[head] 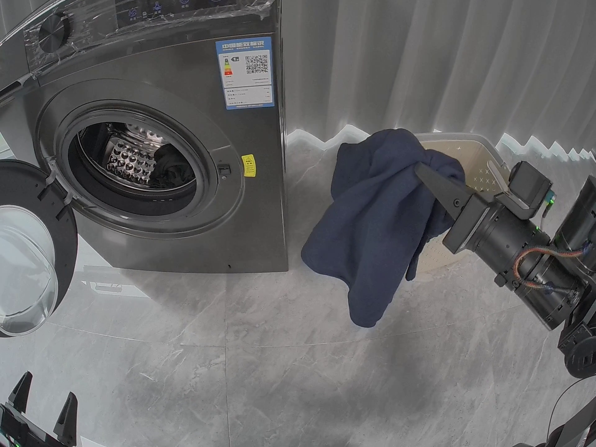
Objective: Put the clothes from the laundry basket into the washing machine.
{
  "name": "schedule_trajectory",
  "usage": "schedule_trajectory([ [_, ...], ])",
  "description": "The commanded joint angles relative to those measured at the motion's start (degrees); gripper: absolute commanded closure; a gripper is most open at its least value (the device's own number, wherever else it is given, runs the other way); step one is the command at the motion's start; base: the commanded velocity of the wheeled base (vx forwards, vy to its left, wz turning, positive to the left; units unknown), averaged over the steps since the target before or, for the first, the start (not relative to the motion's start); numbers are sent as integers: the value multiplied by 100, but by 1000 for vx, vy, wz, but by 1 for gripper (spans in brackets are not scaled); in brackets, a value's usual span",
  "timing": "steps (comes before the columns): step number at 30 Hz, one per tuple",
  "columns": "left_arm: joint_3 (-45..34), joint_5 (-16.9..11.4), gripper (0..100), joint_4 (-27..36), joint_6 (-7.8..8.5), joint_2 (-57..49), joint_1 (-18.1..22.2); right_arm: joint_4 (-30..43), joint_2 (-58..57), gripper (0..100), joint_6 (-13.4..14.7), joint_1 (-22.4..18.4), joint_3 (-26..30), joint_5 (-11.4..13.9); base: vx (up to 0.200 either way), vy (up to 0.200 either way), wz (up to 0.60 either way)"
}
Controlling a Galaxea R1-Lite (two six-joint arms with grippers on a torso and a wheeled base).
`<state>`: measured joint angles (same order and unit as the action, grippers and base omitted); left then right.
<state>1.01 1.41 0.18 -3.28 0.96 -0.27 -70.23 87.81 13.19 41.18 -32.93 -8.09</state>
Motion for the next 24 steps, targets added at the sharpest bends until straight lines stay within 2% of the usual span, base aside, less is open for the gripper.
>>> schedule_trajectory([
  [1,-84,8,0,8,-6,-44,0,1,-1,100,-1,4,32,1,0,200,0],
  [8,-84,8,0,-1,-15,-44,0,-17,-18,100,8,-57,14,-8,0,200,0],
  [14,-84,8,0,-1,-15,-44,0,-26,35,100,8,-49,6,-8,0,0,0],
  [20,-84,8,0,-1,-15,-44,0,-26,70,100,8,-57,32,-8,-200,0,0],
  [24,-84,8,0,-1,-15,-44,0,-26,70,100,-1,-75,32,-8,0,0,0],
])
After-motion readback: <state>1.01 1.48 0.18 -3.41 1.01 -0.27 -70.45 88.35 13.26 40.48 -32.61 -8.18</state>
